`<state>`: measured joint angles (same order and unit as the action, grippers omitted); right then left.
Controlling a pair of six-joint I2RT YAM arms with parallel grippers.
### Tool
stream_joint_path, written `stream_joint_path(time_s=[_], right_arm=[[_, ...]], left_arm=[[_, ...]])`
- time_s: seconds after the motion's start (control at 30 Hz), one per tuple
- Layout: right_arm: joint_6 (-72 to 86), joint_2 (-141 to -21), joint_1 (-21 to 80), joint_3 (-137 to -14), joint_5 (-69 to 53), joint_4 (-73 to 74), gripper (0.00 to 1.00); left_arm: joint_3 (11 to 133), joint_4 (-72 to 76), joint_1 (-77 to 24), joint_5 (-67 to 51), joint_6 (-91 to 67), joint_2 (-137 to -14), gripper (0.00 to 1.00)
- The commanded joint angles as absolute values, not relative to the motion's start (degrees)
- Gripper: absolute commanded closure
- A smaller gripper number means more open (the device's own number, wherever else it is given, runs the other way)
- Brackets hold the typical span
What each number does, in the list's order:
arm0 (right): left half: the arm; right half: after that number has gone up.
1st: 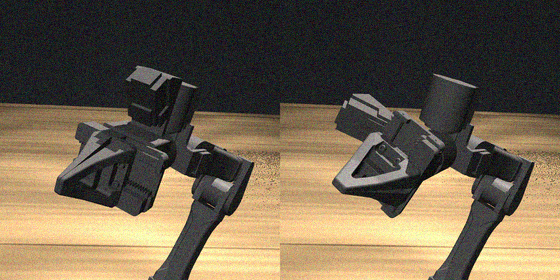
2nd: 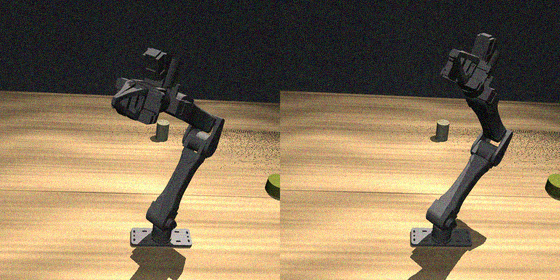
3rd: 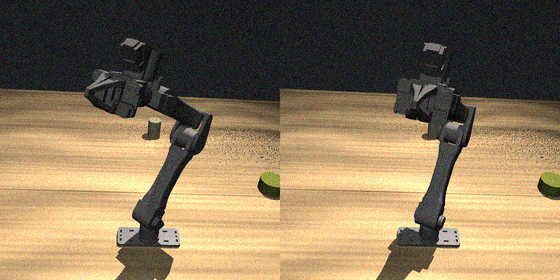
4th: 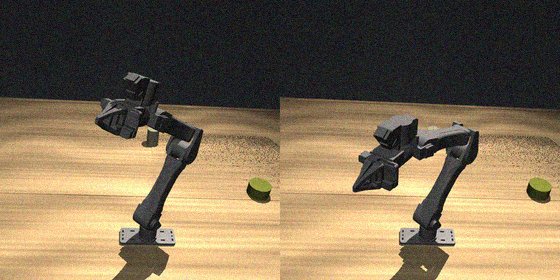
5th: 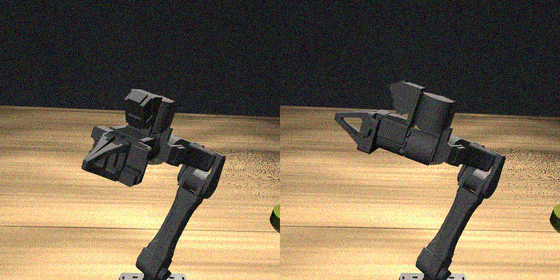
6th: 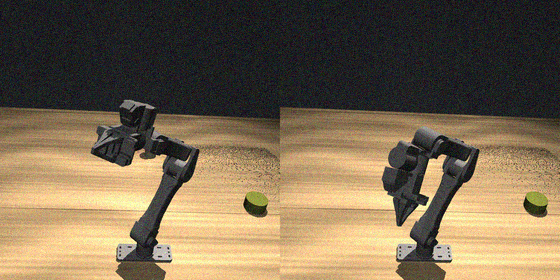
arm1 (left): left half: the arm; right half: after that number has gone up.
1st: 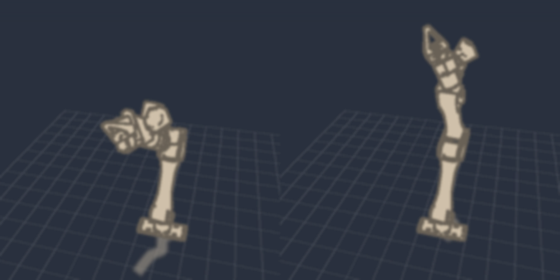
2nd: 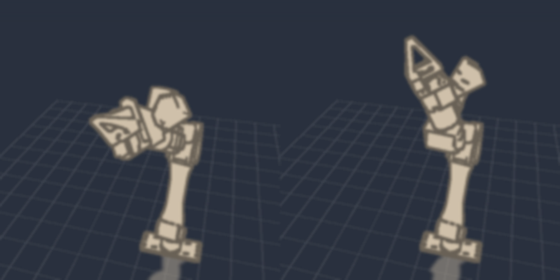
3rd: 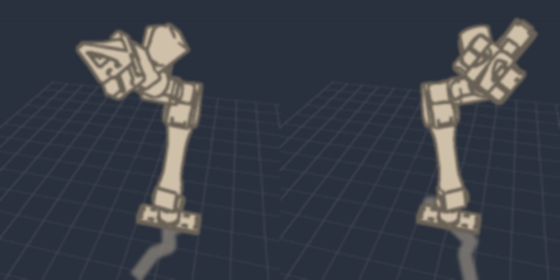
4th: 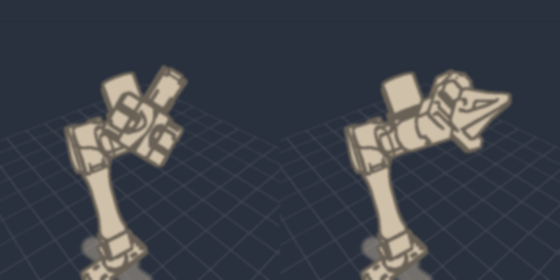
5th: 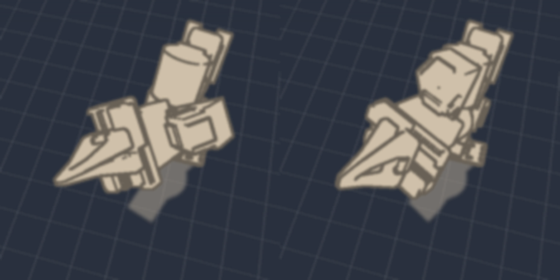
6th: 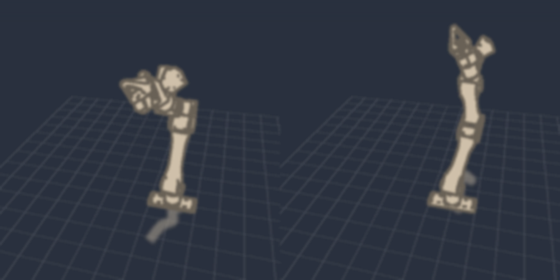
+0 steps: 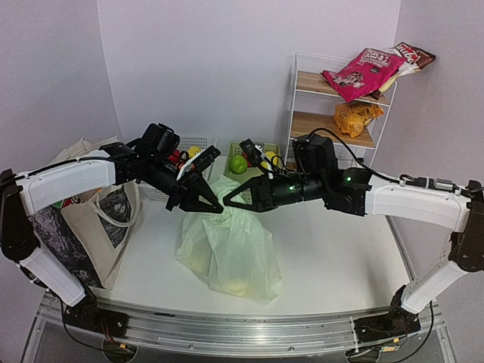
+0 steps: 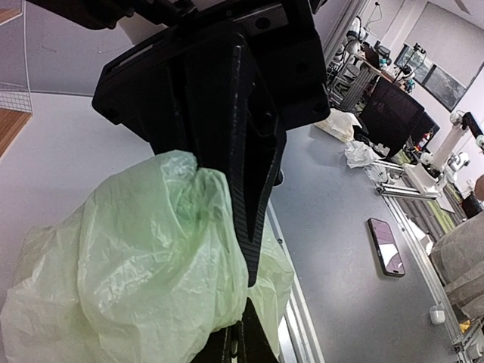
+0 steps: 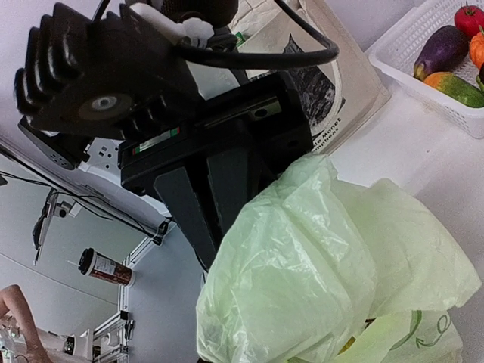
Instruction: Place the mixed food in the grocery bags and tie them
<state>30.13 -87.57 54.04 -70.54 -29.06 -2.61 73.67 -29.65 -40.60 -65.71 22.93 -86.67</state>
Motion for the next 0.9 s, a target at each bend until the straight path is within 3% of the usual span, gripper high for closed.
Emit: stream_joint_path(time_s=[0.0,0.1,0.2,0.27,0.57,0.7,0.87], right_arm=[[30.2,-86.46,53.99,-70.3,-28.88,-6.68,1.0],[30.2,-85.16,53.33,-68.86,-28.57,-6.56,1.0],[29.91,-84.56,52.84,-68.54,-28.85,-6.08,1.0],[29.74,-84.71,52.73,-68.71,-29.09,-5.68,1.0],[29.51,-84.73,52.72,-69.0,-29.85,-5.1,1.0],[29.79,-85.03,52.68,-69.26,-30.63,-5.1,1.0],[29.56,-85.07,52.69,-69.57,-31.05,-5.1,1.0]], left_arm=[[74.11,-30.61,-41.32,-65.89,25.08,-85.29,1.0],[75.34,-34.43,-40.68,-67.34,28.17,-85.59,0.99],[76.68,-37.19,-40.13,-68.77,30.65,-86.27,0.82],[77.42,-38.21,-39.99,-69.27,32.08,-86.65,0.78],[78.39,-36.33,-39.73,-67.12,31.25,-87.75,0.95],[78.31,-33.32,-39.79,-63.55,27.84,-88.03,0.81],[79.15,-33.43,-39.73,-58.42,27.81,-88.47,0.79]])
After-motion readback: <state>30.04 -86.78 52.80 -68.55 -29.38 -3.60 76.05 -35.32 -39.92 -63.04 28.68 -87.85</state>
